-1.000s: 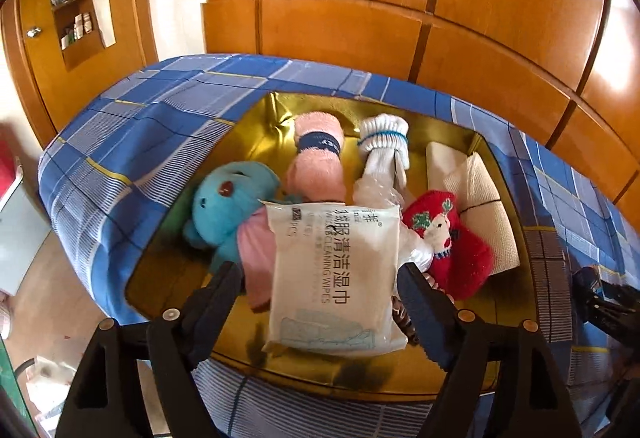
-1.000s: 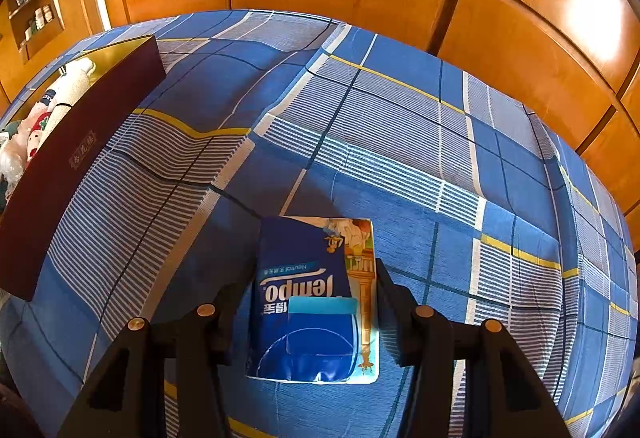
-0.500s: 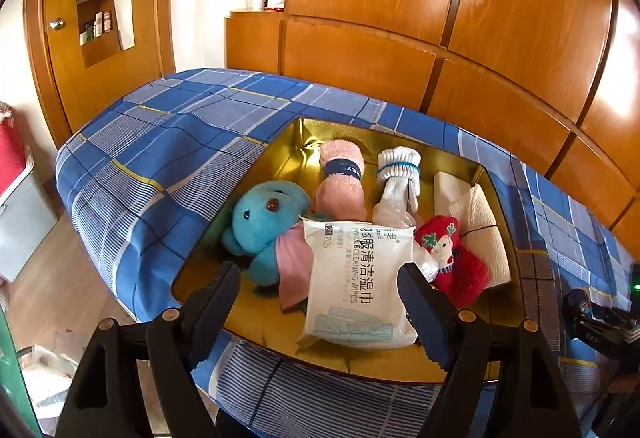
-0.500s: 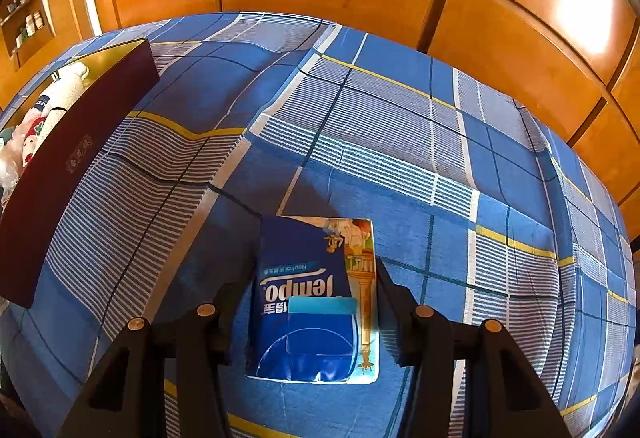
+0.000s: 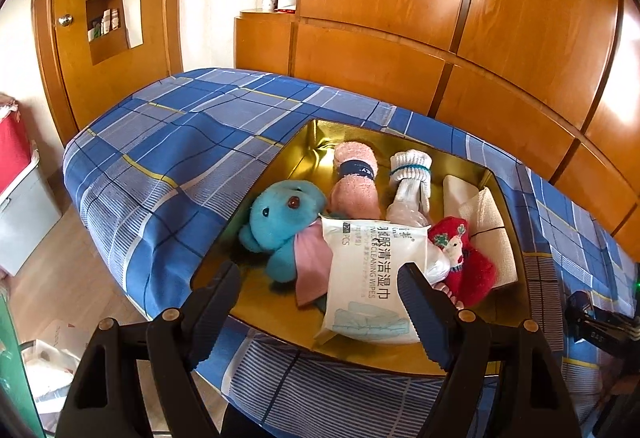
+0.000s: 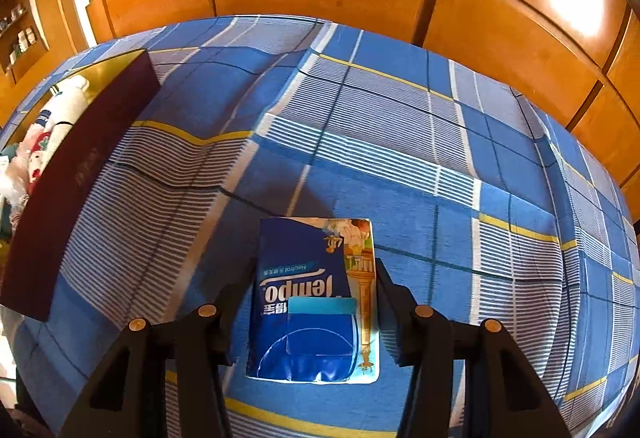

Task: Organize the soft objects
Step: 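Carry the blue Tempo pack over the gold box with the right gripper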

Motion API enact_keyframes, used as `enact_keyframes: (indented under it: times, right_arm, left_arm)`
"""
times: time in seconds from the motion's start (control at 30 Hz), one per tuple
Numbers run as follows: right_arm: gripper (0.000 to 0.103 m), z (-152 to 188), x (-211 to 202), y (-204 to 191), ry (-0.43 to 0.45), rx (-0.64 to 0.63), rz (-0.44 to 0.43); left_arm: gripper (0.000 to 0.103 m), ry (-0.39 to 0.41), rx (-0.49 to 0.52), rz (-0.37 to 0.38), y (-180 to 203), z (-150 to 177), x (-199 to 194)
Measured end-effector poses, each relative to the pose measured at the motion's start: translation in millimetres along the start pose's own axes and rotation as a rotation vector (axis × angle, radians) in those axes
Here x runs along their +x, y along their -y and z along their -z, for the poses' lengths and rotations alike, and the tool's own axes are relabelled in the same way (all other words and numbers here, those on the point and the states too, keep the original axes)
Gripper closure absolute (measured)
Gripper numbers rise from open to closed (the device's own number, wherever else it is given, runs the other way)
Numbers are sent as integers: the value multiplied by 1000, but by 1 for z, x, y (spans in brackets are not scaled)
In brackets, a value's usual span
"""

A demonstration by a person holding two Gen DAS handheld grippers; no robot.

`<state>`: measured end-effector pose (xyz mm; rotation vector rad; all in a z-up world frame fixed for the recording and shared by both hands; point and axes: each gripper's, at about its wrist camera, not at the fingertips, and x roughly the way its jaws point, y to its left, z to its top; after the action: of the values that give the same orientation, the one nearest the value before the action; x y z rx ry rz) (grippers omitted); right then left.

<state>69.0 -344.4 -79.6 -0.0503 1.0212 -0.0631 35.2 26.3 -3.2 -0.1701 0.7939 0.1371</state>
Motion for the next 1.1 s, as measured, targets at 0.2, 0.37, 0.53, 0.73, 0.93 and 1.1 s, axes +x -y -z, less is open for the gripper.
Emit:
enact_keyframes:
  times: [0.2,0.37,0.53,0.73,0.93,1.1]
  right_arm:
    - [51,-4,-14,-17,33,-1,-45]
    - [51,-13,-33,-42,77,-32,-119]
    - [51,-19,-54,-78,112,-88,-218]
    - [51,-30,-74,-130,143,-175,-331]
    - [51,-35,-81,-186,130,-250,-445]
    - [51,-33,-60,-220,76,-301,-452]
  left_arm:
    - [22,-3,-12,-4,-4,0,1]
    - [21,-9,-18,-7,-6,1,3]
    - [21,-7,-32,-10,-10,1,4]
    - [22,6,-64,-33,-24,-3,2]
    - [22,10,-95,-54,-39,-5,1]
    - [22,3,-107,-58,-45,-5,5]
